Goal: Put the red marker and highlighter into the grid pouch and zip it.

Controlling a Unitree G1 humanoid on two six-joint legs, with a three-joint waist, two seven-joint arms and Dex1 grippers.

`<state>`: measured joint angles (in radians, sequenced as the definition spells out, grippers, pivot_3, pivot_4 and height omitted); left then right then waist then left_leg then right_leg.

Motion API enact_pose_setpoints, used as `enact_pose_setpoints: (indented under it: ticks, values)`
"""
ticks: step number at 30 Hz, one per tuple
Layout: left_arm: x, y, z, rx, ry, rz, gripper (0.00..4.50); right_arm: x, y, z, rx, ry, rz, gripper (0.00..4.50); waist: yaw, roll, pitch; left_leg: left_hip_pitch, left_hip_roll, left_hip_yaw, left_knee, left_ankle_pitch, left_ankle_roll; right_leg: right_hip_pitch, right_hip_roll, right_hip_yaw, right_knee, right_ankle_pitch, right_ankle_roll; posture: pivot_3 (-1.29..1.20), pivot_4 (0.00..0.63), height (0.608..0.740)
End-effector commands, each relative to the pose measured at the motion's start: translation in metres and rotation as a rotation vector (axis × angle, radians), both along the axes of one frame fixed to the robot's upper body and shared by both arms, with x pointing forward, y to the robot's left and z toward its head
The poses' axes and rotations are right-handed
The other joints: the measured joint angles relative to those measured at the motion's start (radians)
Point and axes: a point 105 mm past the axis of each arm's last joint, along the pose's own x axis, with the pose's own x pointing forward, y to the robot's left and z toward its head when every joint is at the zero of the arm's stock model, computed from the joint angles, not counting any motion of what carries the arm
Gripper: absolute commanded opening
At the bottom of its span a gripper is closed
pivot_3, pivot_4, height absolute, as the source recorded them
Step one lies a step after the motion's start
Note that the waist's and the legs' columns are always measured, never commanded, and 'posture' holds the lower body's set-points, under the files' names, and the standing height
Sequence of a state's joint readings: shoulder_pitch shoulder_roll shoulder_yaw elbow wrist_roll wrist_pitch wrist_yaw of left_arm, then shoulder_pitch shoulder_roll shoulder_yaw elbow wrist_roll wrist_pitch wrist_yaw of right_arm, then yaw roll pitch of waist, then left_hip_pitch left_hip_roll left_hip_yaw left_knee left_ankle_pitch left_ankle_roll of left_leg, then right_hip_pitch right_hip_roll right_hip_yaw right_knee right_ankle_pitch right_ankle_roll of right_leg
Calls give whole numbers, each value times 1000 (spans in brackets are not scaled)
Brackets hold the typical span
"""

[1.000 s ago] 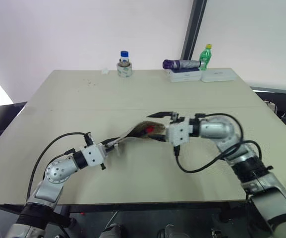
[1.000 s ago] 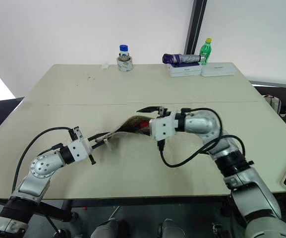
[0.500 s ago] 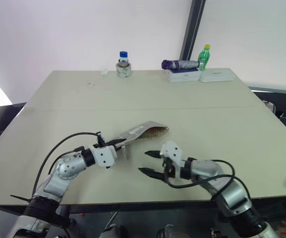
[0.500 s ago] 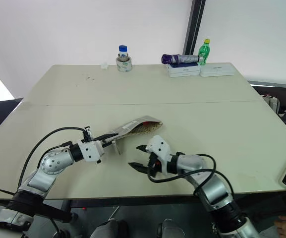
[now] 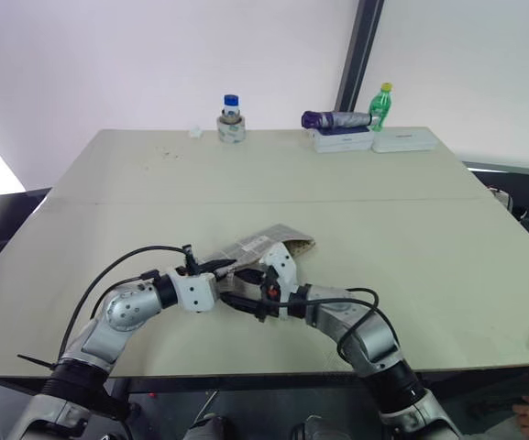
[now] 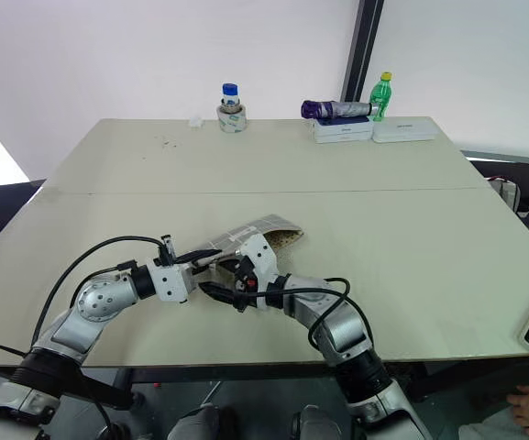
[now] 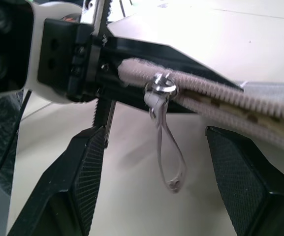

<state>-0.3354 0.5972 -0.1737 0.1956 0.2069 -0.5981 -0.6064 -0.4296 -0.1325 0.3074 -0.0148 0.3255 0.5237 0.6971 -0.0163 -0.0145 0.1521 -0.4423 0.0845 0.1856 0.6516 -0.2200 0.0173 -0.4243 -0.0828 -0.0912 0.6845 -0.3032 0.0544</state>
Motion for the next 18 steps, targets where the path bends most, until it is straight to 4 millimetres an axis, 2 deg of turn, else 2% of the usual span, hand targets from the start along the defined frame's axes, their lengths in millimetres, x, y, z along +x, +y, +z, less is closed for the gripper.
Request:
enact_pose_setpoints:
  ticks: [1,6,11,14,18]
  values:
    - [0,-3,13,-12,-53,-13,0,4,7,15,33,-54,20,2509,0,0,0,0,0,0,0,0,0,0,0,0,0,0,0,0,150,738]
    - [-1,-1,12,-13,-52,-2,0,5,4,14,33,-54,12,16,-1,0,0,0,0,0,0,0,0,0,0,0,0,0,0,0,150,738]
    - [-2,3,10,-7,-48,4,0,5,-21,7,-29,-83,-2,16,0,0,0,0,0,0,0,0,0,0,0,0,0,0,0,0,150,738]
    - [-5,8,6,1,-34,4,0,8,-48,-2,-132,-126,-9,16,0,0,0,0,0,0,0,0,0,0,-1,0,0,0,0,0,150,738]
    - [-15,19,2,24,-26,-22,0,26,-115,-9,-290,-138,-84,16,1,0,0,0,0,0,0,0,0,0,-1,0,0,0,0,0,150,738]
